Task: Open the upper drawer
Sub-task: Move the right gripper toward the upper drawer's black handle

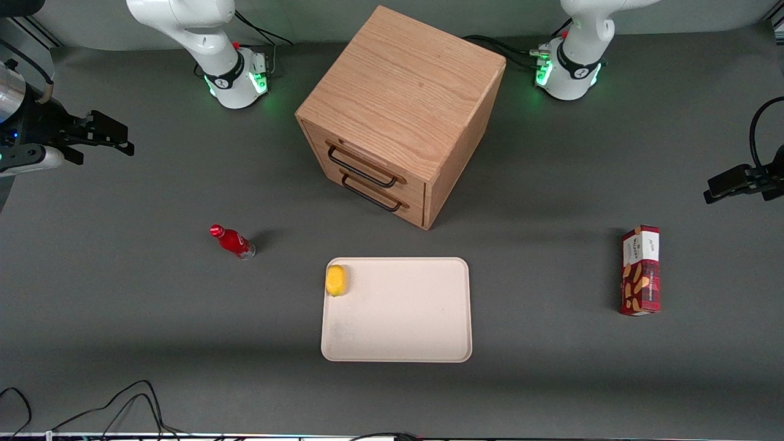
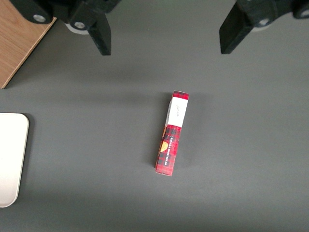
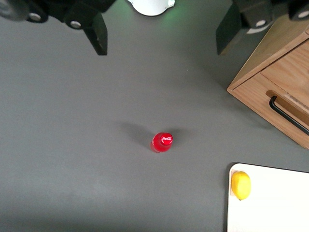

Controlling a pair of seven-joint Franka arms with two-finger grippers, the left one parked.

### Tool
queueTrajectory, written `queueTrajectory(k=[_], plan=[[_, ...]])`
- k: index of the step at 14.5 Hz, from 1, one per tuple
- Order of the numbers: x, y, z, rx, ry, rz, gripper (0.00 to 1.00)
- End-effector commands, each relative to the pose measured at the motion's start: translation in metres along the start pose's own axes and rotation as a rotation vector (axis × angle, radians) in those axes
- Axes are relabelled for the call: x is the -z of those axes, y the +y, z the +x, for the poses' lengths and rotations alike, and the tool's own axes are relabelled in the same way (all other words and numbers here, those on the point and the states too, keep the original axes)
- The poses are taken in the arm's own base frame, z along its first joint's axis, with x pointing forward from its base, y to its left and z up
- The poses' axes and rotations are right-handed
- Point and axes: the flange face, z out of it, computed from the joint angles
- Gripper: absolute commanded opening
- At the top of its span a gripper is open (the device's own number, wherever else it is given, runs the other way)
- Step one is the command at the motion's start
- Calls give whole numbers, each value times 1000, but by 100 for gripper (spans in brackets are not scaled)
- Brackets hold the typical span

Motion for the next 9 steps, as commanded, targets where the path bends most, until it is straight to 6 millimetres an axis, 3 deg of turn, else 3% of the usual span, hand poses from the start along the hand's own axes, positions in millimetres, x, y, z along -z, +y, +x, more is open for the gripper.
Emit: queueTrajectory(k=[1,4,5,6,8,9], plan=[[-6,0,-1,-18,10,-21,100],[-5,-6,-1,-11,9,-11,100],[-3,-17,2,11,16,-11,100],[0,-43,4,62,24,-26,100],[-4,-60,6,78,27,-9,100],[0,-93,5,114,44,-11,100]])
